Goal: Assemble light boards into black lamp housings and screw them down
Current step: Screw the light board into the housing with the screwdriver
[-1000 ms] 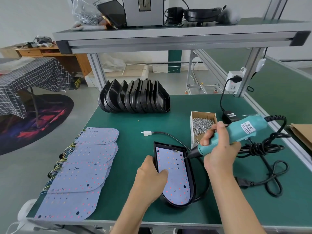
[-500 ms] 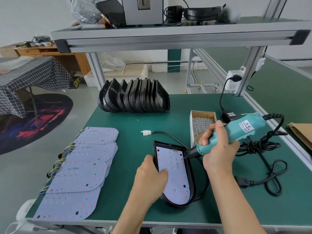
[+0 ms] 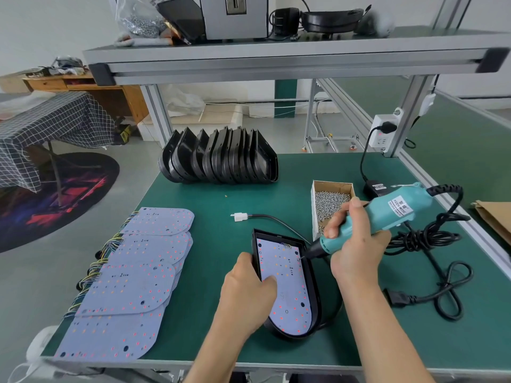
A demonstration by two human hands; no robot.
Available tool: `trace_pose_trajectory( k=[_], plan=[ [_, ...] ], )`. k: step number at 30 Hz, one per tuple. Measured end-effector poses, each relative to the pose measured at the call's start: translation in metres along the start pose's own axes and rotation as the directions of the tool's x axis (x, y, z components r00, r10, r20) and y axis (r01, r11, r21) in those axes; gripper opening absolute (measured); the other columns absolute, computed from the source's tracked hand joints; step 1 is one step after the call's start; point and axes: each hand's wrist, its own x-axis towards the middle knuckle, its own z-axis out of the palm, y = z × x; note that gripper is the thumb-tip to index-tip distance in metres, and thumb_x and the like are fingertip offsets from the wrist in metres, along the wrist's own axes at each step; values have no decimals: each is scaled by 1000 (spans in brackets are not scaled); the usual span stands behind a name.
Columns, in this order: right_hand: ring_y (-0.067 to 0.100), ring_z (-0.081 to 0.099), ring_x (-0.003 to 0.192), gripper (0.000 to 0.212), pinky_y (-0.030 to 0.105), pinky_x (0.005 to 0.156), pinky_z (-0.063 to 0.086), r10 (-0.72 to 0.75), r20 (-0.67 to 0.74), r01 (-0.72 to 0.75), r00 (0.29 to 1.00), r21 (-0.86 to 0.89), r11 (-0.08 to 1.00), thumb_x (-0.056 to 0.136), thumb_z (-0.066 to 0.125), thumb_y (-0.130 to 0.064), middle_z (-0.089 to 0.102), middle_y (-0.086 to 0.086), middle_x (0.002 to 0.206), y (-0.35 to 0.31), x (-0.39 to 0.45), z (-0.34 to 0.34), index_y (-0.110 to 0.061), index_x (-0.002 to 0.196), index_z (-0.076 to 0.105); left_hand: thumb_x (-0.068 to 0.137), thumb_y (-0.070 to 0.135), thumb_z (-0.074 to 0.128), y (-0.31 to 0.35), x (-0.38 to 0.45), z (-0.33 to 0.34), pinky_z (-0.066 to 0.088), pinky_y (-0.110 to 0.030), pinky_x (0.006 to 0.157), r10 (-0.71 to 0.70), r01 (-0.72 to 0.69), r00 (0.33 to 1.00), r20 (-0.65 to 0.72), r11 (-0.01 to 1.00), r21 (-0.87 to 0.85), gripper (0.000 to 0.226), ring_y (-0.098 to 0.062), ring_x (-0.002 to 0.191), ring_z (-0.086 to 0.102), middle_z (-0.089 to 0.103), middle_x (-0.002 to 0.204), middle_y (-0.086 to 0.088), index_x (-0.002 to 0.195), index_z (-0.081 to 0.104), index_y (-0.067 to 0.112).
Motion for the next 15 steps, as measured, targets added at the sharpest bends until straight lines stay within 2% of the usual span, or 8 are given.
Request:
trace_pose_trajectory(
  k=[3, 6, 15],
  plan=[
    [23, 42, 45, 23, 30, 53, 39, -31, 21, 32, 999, -42, 999, 90, 69, -30, 52, 6, 58, 1, 0, 2, -18, 74, 56, 90, 23, 61, 2, -1, 0, 47, -34, 65, -2, 2, 1000, 2, 1000, 5, 17, -27, 85, 61, 62, 90, -2, 93, 48, 13],
    [23, 43, 44, 24, 29, 53, 40, -51, 40, 54, 998, -75, 996, 91, 67, -29, 54, 4, 58, 1, 0, 5, -25, 70, 58, 90, 22, 61, 2, -1, -1, 50, -37, 71, -8, 8, 1000, 5, 1000, 7, 17, -30, 88, 62, 62, 91, -4, 94, 48, 12],
    [23, 42, 43, 23, 30, 51, 40, -43, 65, 50, 997, -99, 994, 91, 67, -27, 59, 5, 61, 1, 2, 10, -32, 70, 59, 88, 21, 60, 3, 0, 1, 49, -37, 69, -18, 18, 1000, -4, 1000, 9, 15, -30, 87, 62, 63, 88, -3, 92, 48, 13]
  ],
)
